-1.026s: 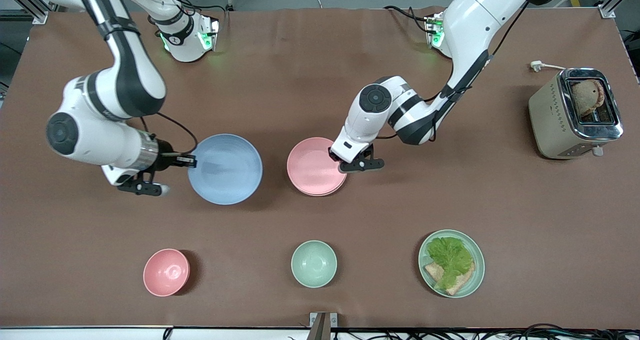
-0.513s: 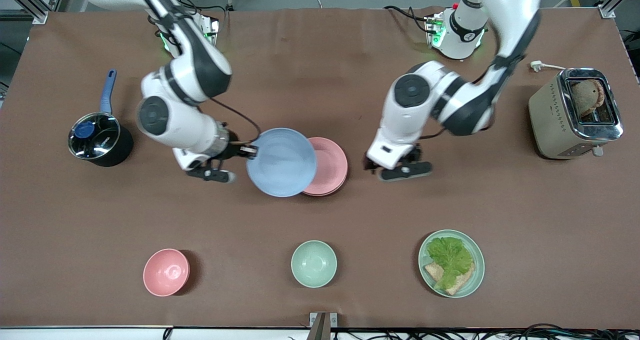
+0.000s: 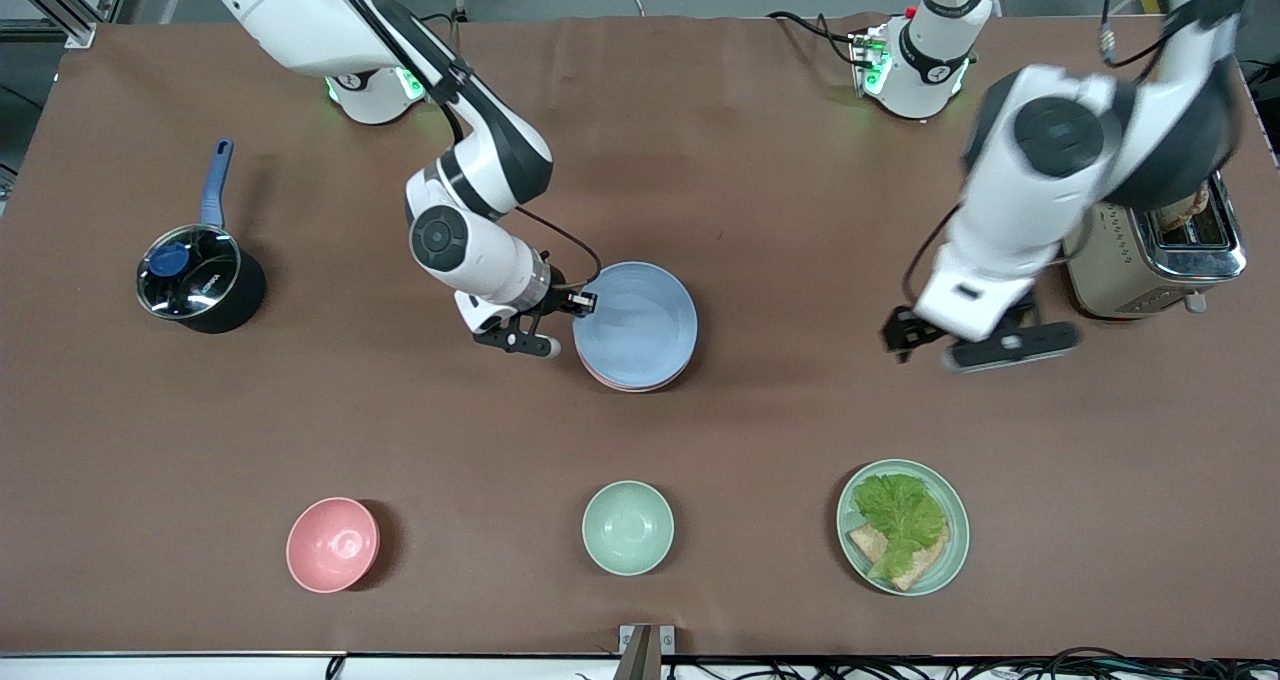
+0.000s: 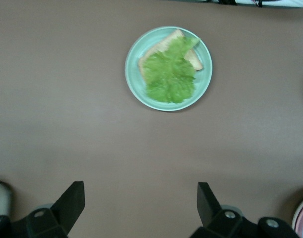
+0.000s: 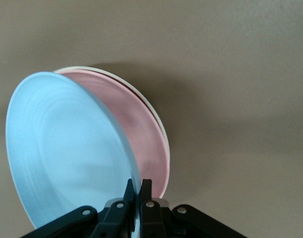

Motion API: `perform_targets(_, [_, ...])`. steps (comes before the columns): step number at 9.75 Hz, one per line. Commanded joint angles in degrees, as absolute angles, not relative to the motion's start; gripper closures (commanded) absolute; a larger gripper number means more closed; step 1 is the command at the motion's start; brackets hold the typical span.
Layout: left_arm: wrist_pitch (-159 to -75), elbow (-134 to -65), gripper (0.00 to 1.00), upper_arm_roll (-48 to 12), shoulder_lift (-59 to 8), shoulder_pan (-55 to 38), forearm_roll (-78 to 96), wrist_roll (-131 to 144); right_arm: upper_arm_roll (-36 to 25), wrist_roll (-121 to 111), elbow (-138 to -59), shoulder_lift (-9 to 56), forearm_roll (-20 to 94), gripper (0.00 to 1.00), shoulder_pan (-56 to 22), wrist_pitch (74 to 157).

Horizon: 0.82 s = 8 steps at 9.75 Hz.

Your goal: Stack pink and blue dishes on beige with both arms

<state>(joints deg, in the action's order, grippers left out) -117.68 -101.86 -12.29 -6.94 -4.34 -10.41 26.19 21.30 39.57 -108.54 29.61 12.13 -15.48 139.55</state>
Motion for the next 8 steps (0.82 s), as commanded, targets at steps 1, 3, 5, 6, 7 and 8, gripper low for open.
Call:
perform_targets(1, [-108.7, -100.1, 0.0, -5.1, -1.4, -5.3, -3.4, 11.5, 21.8, 41.1, -111.8, 28.1, 9.9, 0.98, -15.1, 143.3])
perform_targets(3, [-95.4, -94.5, 0.0, -1.0, 1.5, -5.3, -2.8, 0.5, 21.8, 41.2, -112.0, 28.2, 9.8, 0.32, -14.9, 143.7])
perform_targets(5, [-87.9, -92.6, 0.0, 3.0, 5.4, -5.3, -2.6, -7.7, 21.8, 40.9, -111.5, 27.9, 9.8, 0.0, -14.5, 143.3])
perform_targets(6, [-87.5, -92.5, 0.0, 3.9, 6.1, -5.3, -1.5, -7.2, 21.7, 40.6, -111.3, 25.9, 9.8, 0.0, -13.4, 142.3])
perform_targets(7, [-87.6, -92.1, 0.0, 4.0, 6.1, -5.3, -1.2, -6.9, 21.5, 40.5, -110.9, 22.7, 9.3, 0.0, -11.8, 139.8])
perform_targets(8, [-87.7, -89.6, 0.0, 4.0, 4.8, -5.4, -1.3, -6.2, 21.4, 40.7, -110.9, 18.3, 4.8, 0.0, -10.0, 135.1])
